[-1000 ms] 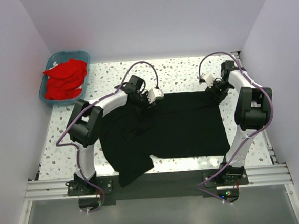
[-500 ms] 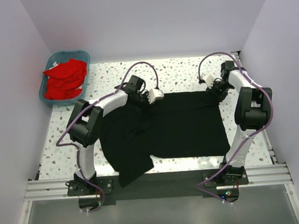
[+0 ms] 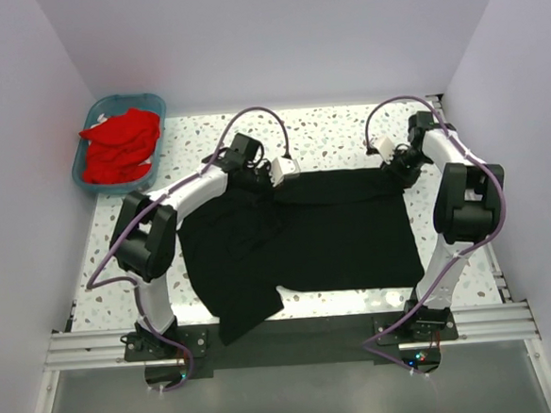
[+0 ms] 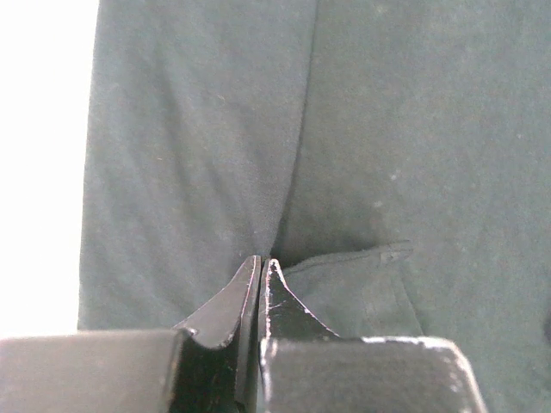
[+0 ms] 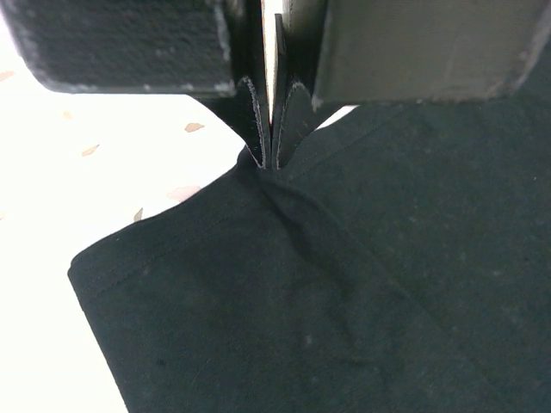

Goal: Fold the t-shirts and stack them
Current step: Fold the tshirt

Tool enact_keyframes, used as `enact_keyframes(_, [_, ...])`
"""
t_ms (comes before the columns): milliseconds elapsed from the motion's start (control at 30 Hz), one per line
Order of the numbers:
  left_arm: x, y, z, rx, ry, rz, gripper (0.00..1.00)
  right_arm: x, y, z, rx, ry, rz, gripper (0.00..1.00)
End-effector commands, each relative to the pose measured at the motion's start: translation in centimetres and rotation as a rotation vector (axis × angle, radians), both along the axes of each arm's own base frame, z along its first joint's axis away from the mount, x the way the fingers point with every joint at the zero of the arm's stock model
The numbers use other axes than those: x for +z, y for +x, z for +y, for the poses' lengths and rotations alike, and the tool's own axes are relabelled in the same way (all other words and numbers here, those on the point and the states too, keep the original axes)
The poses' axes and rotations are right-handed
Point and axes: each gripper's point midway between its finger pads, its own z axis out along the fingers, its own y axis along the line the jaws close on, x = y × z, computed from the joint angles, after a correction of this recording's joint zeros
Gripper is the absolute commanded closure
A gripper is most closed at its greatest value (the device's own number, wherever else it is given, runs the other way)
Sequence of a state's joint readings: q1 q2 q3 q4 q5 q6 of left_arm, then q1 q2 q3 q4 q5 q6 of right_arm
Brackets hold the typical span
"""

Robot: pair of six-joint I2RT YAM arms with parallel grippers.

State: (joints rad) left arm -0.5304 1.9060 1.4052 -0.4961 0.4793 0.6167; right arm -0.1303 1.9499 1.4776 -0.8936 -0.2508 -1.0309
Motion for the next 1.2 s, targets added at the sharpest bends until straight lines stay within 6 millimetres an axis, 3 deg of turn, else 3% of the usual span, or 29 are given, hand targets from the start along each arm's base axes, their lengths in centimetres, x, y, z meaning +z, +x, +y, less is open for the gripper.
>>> enact_keyframes(0, [0.2, -1.1, 0.5, -0.037, 0.001, 0.01, 1.0, 1.3, -0.7, -0.2, 0.03, -0.019, -0.027, 1.0])
enact_keyframes(200, [-3.1, -2.2, 1.7, -0.059, 0.074, 0.065, 1.0, -0.3, -1.7, -0.4, 0.029, -0.03, 0.01, 1.0])
enact_keyframes(400, [-3.8, -1.6, 1.9, -0.035, 0.084, 0.062, 1.0, -1.2, -1.4, -0.5, 0.012, -0.04, 0.006, 1.0])
enact_keyframes(500, [-2.2, -1.1, 1.9, -0.004, 0.04, 0.069, 0.84, -0.1, -0.6, -0.7, -0.011, -0.039, -0.004, 0.99])
enact_keyframes(533, [-1.0, -0.3, 2.7, 0.026, 0.013, 0.075, 0.68, 0.4, -0.4, -0.6, -0.014, -0.035, -0.007, 0.94])
enact_keyframes(567, [0.3, -0.1, 2.8, 0.03, -0.038, 0.085, 0.61, 1.1, -0.7, -0.5, -0.023, -0.022, 0.006, 0.85])
enact_keyframes(600, [2.2, 0.4, 3.2, 0.068, -0.078, 0.074, 0.55, 2.7, 0.3, -0.3, -0.028, -0.014, -0.03, 0.8])
enact_keyframes(667, [5.0, 1.8, 5.6, 0.147, -0.143, 0.054, 0.47, 5.4, 1.1, 0.6, -0.053, 0.043, -0.066, 0.62])
enact_keyframes(767, [6.1, 3.3, 9.7, 0.296, -0.132, 0.021, 0.44, 7.2, 2.1, 1.9, -0.101, 0.11, -0.094, 0.52])
enact_keyframes(800, [5.3, 3.1, 10.7, 0.332, -0.115, 0.031, 0.44, 7.2, 2.4, 2.8, -0.098, 0.122, -0.092, 0.52])
enact_keyframes(1000, [2.0, 5.6, 19.1, 0.642, -0.002, 0.063, 0.46, 3.9, 3.7, 4.8, -0.153, 0.077, -0.072, 0.59])
enact_keyframes(1133, [-0.1, 6.6, 21.8, 0.752, 0.05, 0.105, 0.47, 1.2, 4.4, 4.7, -0.204, 0.03, -0.057, 0.59])
enact_keyframes(1167, [-1.5, 6.5, 22.2, 0.765, 0.076, 0.137, 0.47, 0.7, 4.8, 4.5, -0.226, 0.021, -0.062, 0.59])
